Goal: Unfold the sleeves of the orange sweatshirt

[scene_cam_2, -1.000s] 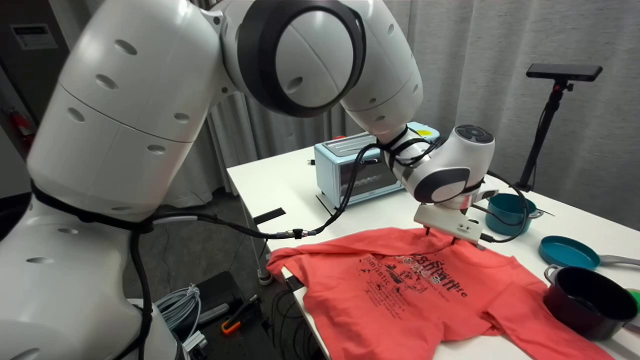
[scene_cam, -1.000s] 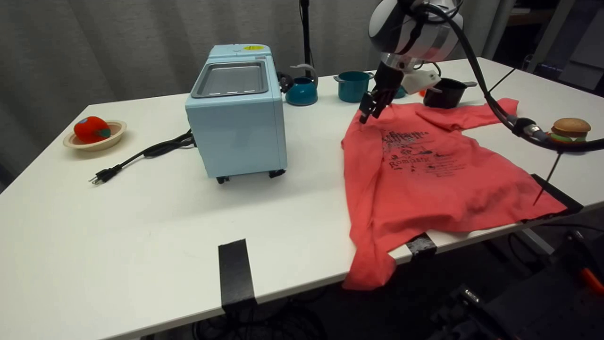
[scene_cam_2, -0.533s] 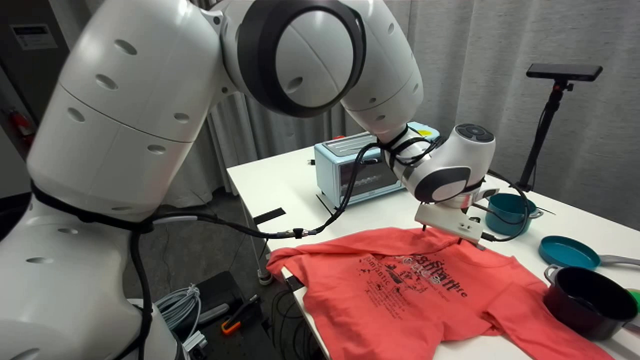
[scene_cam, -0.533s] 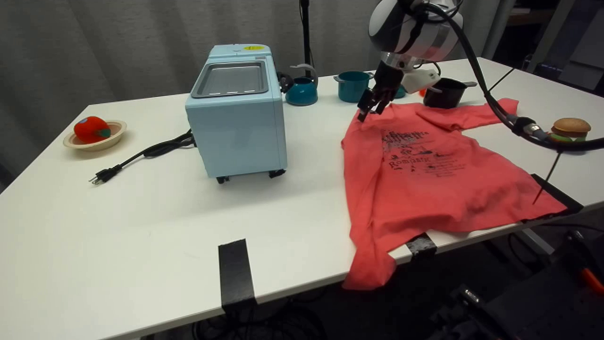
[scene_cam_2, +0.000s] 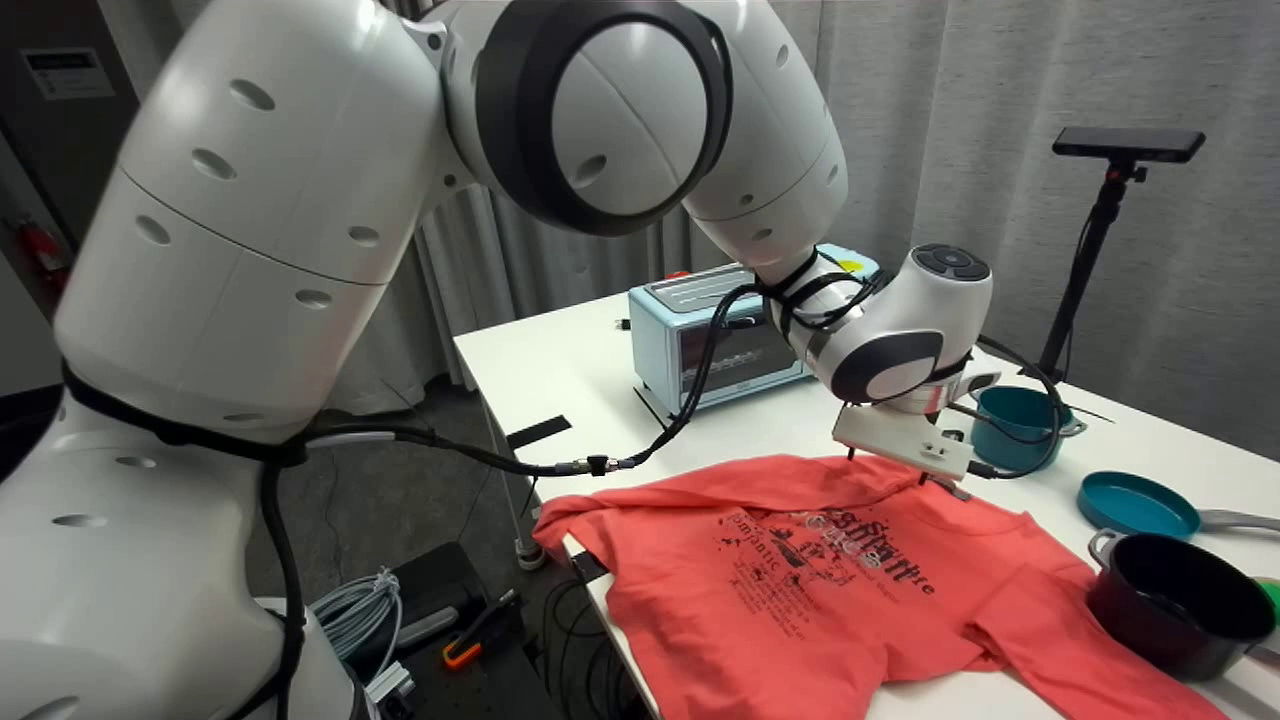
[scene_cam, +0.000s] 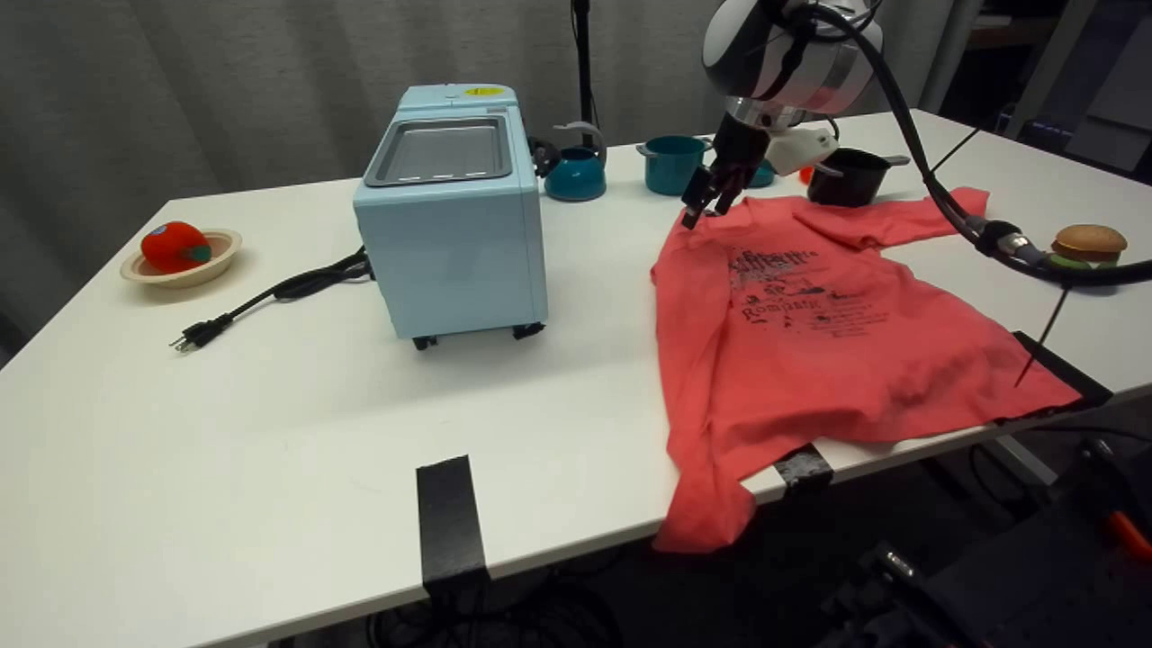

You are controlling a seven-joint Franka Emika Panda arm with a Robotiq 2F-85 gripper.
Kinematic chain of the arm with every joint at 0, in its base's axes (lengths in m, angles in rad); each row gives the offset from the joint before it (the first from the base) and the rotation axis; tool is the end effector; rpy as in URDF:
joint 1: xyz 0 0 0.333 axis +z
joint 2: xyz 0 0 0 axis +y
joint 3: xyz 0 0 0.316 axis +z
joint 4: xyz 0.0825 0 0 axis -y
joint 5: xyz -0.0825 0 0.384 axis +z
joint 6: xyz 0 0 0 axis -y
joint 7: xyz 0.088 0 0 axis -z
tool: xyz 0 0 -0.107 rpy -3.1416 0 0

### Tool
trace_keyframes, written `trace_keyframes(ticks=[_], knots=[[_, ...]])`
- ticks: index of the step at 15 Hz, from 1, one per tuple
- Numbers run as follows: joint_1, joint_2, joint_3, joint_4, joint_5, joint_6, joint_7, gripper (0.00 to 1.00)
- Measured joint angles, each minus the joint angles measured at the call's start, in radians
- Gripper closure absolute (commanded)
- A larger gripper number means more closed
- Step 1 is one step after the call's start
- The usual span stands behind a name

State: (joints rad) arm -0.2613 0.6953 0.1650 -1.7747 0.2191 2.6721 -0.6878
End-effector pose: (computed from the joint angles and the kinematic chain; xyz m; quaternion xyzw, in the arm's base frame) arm 0.6725 -0.0822 0.1906 -0.9732 -0.1755 -0.1349 0.0627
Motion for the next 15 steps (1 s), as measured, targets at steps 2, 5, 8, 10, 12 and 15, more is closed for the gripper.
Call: trace_keyframes(ticks=[2,5,8,10,12,15], knots=[[0.000,0.000,0.000,0.000,0.000,0.000,0.000,0.00],[0.000,0.000,0.001,-0.002,0.000,0.000,0.002,0.00],[0.000,0.000,0.005,-0.004,0.000,-0.002,0.002,0.00],[0.000,0.000,0.008,-0.006,0.000,-0.002,0.002,0.00],[0.000,0.000,0.010,-0.006,0.000,-0.007,0.002,0.00],[0.000,0.000,0.011,-0.006,0.000,-0.046,0.002,0.00]])
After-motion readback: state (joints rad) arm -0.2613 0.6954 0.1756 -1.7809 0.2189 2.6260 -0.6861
